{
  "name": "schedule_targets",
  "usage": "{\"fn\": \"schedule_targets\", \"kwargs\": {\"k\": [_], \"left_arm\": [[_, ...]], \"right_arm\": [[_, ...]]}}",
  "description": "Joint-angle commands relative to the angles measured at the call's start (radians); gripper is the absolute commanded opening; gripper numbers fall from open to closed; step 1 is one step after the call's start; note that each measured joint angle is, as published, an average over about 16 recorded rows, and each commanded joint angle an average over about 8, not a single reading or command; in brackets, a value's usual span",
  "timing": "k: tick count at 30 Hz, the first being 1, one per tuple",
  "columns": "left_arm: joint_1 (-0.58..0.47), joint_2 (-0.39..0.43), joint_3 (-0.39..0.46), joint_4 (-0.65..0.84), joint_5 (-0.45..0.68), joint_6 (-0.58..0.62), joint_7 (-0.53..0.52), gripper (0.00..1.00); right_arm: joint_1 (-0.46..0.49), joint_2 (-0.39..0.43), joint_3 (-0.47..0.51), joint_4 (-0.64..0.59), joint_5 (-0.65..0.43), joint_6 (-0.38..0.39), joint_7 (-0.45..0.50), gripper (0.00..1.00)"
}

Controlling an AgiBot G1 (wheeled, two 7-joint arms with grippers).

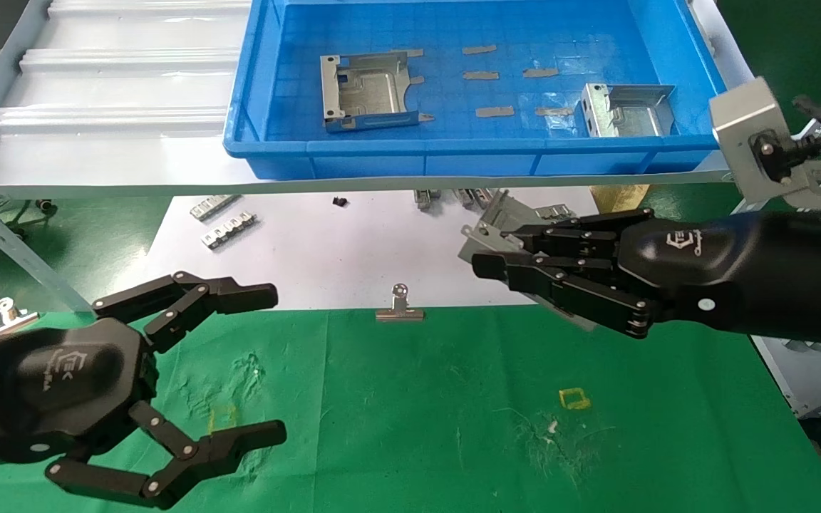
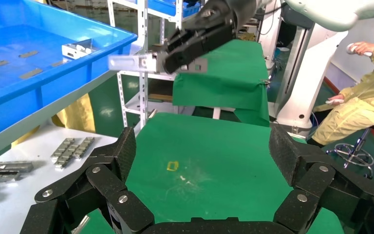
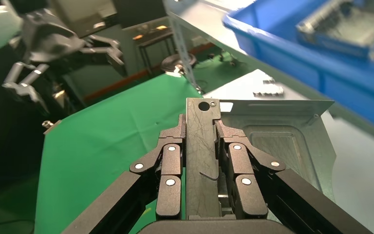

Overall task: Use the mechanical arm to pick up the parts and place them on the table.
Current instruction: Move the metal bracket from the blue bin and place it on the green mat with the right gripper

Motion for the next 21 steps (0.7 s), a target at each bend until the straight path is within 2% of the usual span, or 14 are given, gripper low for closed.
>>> {"fn": "schedule_targets", "kwargs": {"k": [1,11,21], "left_arm": [[0.000,0.000,0.000,0.000,0.000,0.000,0.000,1.00],[0.000,0.000,0.000,0.000,0.000,0.000,0.000,1.00],[0.000,0.000,0.000,0.000,0.000,0.000,0.000,1.00]], "right_arm": [[-0.055,0.035,0.009,0.042,0.018,0.038,0.009,0.00],[-0.292,0.115,-0.009,0.092,0.011,0.246,0.012,0.00],[-0.489,0.125,-0.047,0.100,-0.012,0.441,0.000,0.00]]}}
